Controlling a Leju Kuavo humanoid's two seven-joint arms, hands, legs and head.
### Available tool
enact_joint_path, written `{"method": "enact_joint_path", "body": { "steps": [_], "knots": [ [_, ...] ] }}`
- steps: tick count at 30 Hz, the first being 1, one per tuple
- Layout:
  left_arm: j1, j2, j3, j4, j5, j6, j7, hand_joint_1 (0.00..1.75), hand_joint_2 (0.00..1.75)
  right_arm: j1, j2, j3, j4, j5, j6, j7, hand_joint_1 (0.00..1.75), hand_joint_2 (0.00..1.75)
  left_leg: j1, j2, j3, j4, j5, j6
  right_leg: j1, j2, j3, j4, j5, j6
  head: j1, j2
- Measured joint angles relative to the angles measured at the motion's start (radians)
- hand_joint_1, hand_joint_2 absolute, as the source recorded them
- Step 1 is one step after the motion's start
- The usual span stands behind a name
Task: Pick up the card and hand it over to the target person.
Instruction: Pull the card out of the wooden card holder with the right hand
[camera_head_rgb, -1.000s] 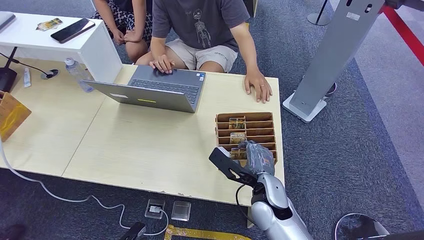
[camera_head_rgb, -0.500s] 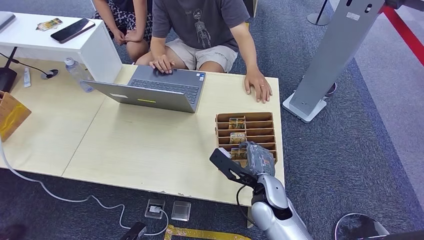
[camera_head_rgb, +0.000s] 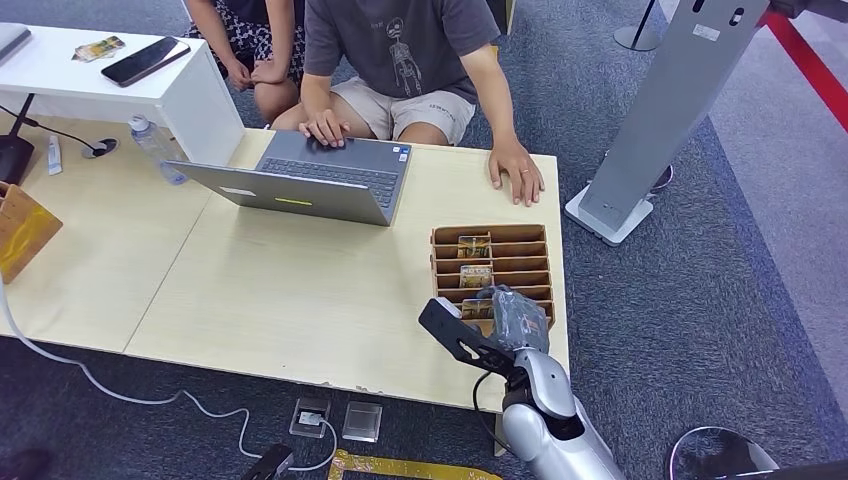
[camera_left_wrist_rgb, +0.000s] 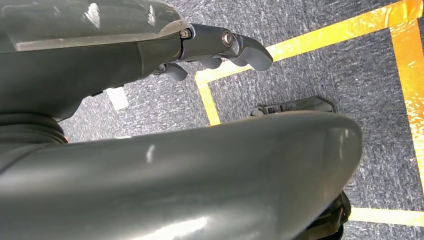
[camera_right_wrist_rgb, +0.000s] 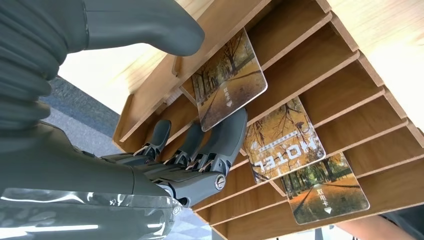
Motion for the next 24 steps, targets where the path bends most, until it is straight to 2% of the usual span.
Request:
{"method": "enact_joint_path", "body": {
  "steps": [8, 13, 16, 20, 24],
  "knots": [
    [0.0, 0.0, 0.001, 0.0, 0.001, 0.002, 0.0, 0.0, 0.0, -0.002, 0.001, 0.0, 0.0, 0.0, 0.001, -0.001, 0.75, 1.75, 0.0, 0.0, -0.001, 0.001, -0.001, 0.0, 0.0, 0.0, -0.001, 0.001, -0.001, 0.0, 0.0, 0.0],
    [0.001, 0.0, 0.001, 0.0, 0.0, 0.004, 0.0, 0.0, 0.0, -0.005, 0.0, 0.001, 0.001, 0.0, 0.002, -0.004, 0.91, 1.75, 0.0, 0.0, -0.001, 0.001, -0.001, 0.0, 0.0, 0.0, -0.001, 0.001, -0.001, 0.0, 0.0, 0.0],
    [-0.001, 0.0, 0.001, 0.0, 0.0, 0.004, 0.0, 0.0, 0.0, -0.005, -0.001, 0.0, 0.001, -0.001, 0.001, -0.006, 0.92, 1.75, 0.0, 0.0, 0.0, 0.001, -0.001, 0.0, 0.0, 0.0, 0.0, 0.001, -0.001, 0.0, 0.0, 0.0],
    [-0.002, 0.001, -0.001, 0.0, -0.002, 0.005, 0.0, 0.0, 0.0, -0.005, -0.002, 0.0, 0.001, -0.002, 0.0, -0.008, 1.37, 1.75, 0.0, 0.0, 0.0, 0.001, -0.001, 0.0, 0.0, 0.0, 0.0, 0.001, -0.001, 0.0, 0.0, 0.0],
    [-0.002, 0.0, -0.001, 0.0, -0.002, 0.006, 0.001, 0.0, 0.0, -0.005, -0.003, 0.0, 0.002, -0.004, 0.001, -0.01, 1.43, 1.75, 0.0, 0.0, 0.0, 0.001, 0.0, 0.0, 0.0, 0.0, 0.0, 0.001, -0.001, 0.0, 0.0, 0.0]
  ]
}}
